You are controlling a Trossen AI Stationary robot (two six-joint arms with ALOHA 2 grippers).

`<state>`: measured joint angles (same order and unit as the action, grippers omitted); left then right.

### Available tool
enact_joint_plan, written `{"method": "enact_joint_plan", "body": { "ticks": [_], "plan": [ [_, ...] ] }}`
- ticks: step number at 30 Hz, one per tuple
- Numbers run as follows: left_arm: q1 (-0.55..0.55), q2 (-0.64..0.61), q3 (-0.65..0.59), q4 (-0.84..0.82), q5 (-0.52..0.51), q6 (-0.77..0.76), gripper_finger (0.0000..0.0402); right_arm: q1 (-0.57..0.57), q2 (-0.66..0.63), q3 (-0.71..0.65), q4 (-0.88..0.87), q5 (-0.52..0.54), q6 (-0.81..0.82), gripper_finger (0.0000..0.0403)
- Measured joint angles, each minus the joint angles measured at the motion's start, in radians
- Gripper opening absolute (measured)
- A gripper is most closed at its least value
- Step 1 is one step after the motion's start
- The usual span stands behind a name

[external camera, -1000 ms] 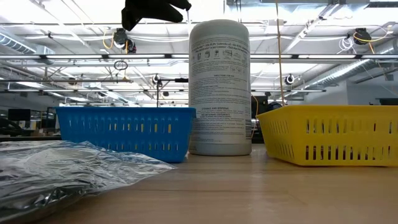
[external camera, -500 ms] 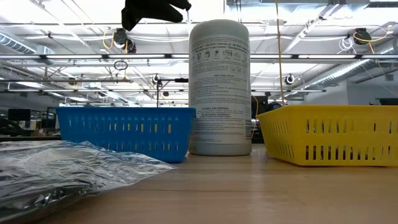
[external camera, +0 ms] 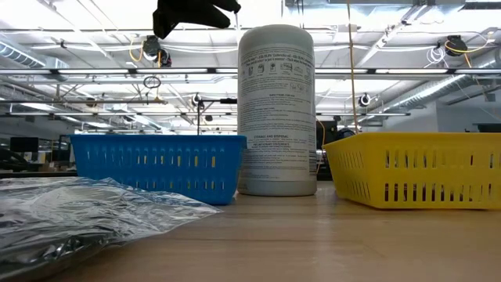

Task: Pick & Place Travel size toiletries
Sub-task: Put the black hairbrush into the bottom blue bin

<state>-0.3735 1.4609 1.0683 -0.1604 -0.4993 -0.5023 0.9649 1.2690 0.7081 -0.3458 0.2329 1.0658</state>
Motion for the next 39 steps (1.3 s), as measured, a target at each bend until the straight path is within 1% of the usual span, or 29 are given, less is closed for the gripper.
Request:
{"method": "enact_joint_plan", "body": {
  "ticks": [3,7,10,13,19,25,32,39],
  "plan": [
    [0.0,0.0,0.0,0.0,0.0,0.0,0.0129,0.0,0.0,-0.024,0.008,0.0,0.036,0.0161],
    [0.0,0.0,0.0,0.0,0.0,0.0,0.0129,-0.002,0.0,-0.091,0.102,-0.001,0.083,0.0211],
    [0.0,0.0,0.0,0.0,0.0,0.0,0.0129,-0.004,0.0,-0.148,0.202,0.0,0.101,0.0237],
    [0.0,0.0,0.0,0.0,0.0,0.0,0.0129,-0.01,0.0,-0.199,0.283,-0.001,0.101,0.0253],
    [0.0,0.0,0.0,0.0,0.0,0.0,0.0129,-0.027,0.0,-0.262,0.364,0.0,0.102,0.0259],
    [0.0,0.0,0.0,0.0,0.0,0.0,0.0129,-0.035,0.0,-0.316,0.507,0.0,0.102,0.0255],
    [0.0,0.0,0.0,0.0,0.0,0.0,0.0129,-0.035,0.013,-0.333,0.524,-0.001,0.102,0.0254],
    [0.0,0.0,0.0,0.0,0.0,0.002,0.0129,-0.035,0.086,-0.331,0.625,-0.018,0.097,0.0253]
  ]
}}
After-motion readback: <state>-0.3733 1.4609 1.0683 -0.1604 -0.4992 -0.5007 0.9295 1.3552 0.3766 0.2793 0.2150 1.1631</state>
